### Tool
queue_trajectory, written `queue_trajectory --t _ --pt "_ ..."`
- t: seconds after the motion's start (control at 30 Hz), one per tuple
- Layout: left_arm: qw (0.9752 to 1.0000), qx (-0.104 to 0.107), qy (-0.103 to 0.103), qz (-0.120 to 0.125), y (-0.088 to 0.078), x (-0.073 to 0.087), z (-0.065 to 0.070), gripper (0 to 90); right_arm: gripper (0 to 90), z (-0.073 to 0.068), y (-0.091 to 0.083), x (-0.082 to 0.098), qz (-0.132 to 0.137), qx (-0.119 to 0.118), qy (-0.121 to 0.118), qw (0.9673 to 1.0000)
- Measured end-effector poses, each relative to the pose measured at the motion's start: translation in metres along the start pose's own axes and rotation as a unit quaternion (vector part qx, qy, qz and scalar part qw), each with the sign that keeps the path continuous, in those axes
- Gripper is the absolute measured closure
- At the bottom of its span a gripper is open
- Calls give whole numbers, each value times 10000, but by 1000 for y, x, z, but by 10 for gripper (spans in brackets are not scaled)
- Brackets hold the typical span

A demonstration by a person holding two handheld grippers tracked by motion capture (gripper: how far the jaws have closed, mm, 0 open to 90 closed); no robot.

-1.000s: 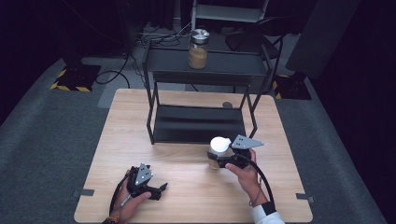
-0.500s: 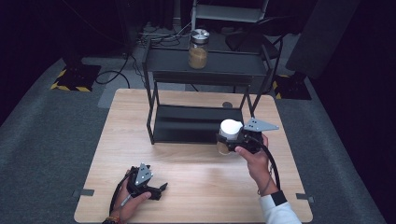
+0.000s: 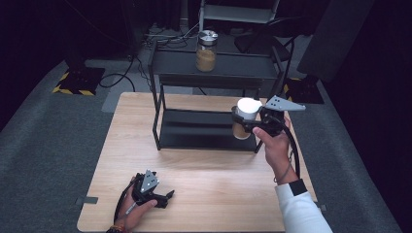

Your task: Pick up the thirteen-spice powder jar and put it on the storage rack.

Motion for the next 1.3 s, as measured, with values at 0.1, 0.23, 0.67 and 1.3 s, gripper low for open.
queue_trajectory --t 0.1,0.23,0.67,1.3 --pt "10000 0 1 -1 0 0 0 4 283 2 0 -8 38 -18 -18 10000" --pt "10000 1 1 -1 0 0 0 4 283 3 2 -25 86 7 -70 9999" --pt "10000 1 1 0 0 0 0 4 283 8 1 -67 304 72 -115 9994" --pt "10000 -1 -1 -1 0 0 0 4 283 23 11 -123 422 250 -228 9985"
Point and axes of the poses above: each handheld gripper's, and its own axes: y roughly forward along the jaws, x roughly out of its underside, z roughly to its right, the point moved 1 cm from there along y, roughly forward along the jaws, and after that the axes turned 2 degrees about y, right-handed, at the moved point
